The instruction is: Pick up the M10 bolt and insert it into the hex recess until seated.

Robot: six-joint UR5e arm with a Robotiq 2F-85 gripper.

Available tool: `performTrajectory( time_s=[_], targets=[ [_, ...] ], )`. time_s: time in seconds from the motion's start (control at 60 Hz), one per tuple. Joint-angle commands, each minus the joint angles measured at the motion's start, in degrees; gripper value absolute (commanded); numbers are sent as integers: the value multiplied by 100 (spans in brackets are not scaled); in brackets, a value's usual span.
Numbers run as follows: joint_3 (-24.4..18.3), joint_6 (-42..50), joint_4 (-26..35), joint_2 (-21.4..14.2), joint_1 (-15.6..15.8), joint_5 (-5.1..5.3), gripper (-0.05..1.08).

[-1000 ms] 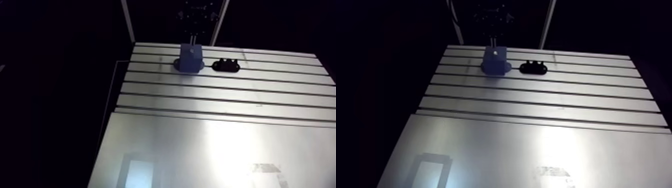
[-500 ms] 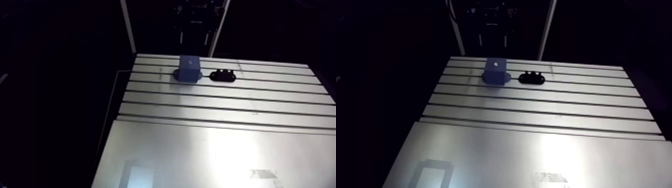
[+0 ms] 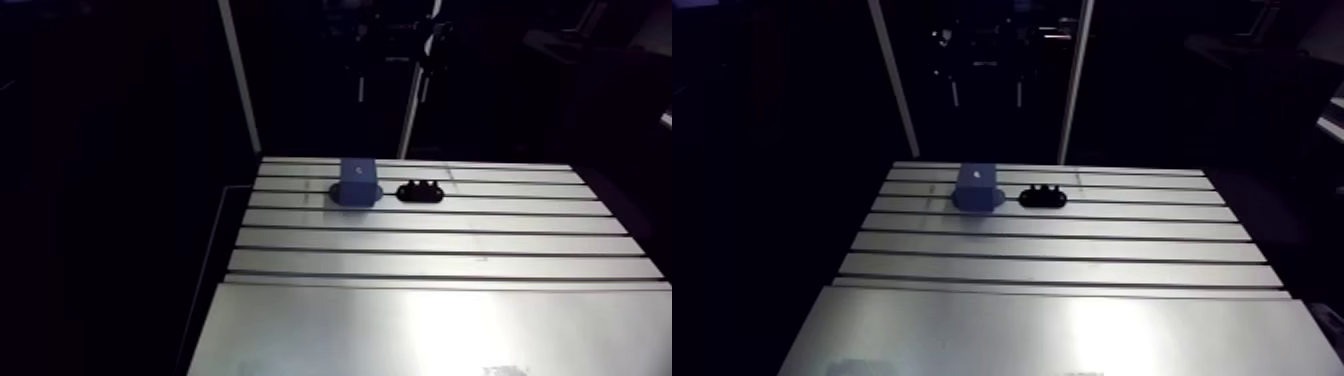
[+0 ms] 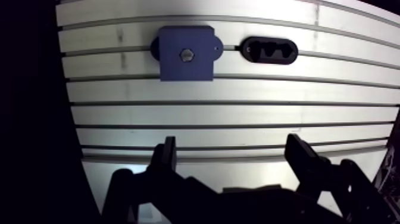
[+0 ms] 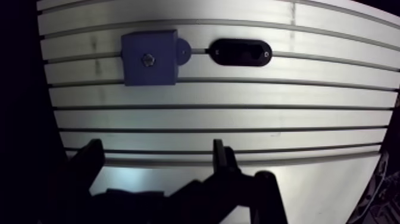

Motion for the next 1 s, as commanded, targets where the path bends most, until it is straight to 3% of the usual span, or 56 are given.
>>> performTrajectory(
  time_s=[0.017, 0.233, 0.45, 0.717, 0.9, 1.0],
  targets=[
    [306, -756, 601, -1101, -582, -23, 0],
    [391, -797, 594, -1372, -775, -23, 0],
    [392, -748, 585, -1428, -875, -14, 0],
    [374, -648, 583, -1516, -1035, 55, 0],
    [324, -648, 585, -1516, -1027, 193, 0],
    [289, -648, 592, -1500, -1026, 214, 0]
  ],
)
